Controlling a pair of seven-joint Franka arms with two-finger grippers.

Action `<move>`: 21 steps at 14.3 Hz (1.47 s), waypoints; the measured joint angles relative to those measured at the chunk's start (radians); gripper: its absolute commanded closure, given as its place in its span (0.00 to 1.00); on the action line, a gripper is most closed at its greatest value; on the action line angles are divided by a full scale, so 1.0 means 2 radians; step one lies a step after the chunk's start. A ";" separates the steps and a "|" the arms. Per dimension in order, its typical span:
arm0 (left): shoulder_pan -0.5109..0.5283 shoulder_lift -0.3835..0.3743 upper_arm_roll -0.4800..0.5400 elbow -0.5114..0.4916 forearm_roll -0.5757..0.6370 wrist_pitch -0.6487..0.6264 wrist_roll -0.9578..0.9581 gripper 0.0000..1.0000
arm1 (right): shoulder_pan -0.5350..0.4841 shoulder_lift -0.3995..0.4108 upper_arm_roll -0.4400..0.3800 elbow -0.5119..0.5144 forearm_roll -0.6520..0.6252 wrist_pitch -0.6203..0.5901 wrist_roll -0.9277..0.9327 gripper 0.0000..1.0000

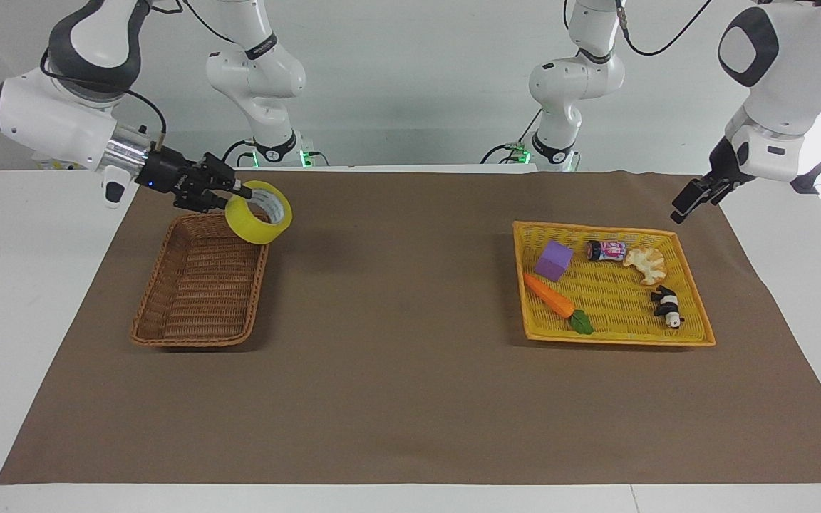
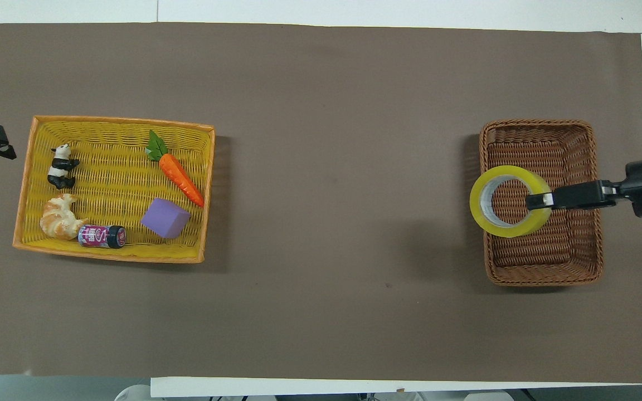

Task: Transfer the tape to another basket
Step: 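Lower the tape into the wicker basket and open the right gripper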

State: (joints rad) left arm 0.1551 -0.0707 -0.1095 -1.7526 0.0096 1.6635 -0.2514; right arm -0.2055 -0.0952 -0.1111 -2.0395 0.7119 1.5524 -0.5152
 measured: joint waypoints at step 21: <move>0.019 0.000 -0.011 0.001 0.000 0.002 0.097 0.00 | -0.078 0.147 0.002 0.000 -0.084 0.054 -0.244 0.89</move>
State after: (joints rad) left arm 0.1924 -0.0707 -0.1305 -1.7515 0.0094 1.6668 -0.0565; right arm -0.3622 0.1989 -0.1072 -2.0399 0.5431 1.6595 -1.0032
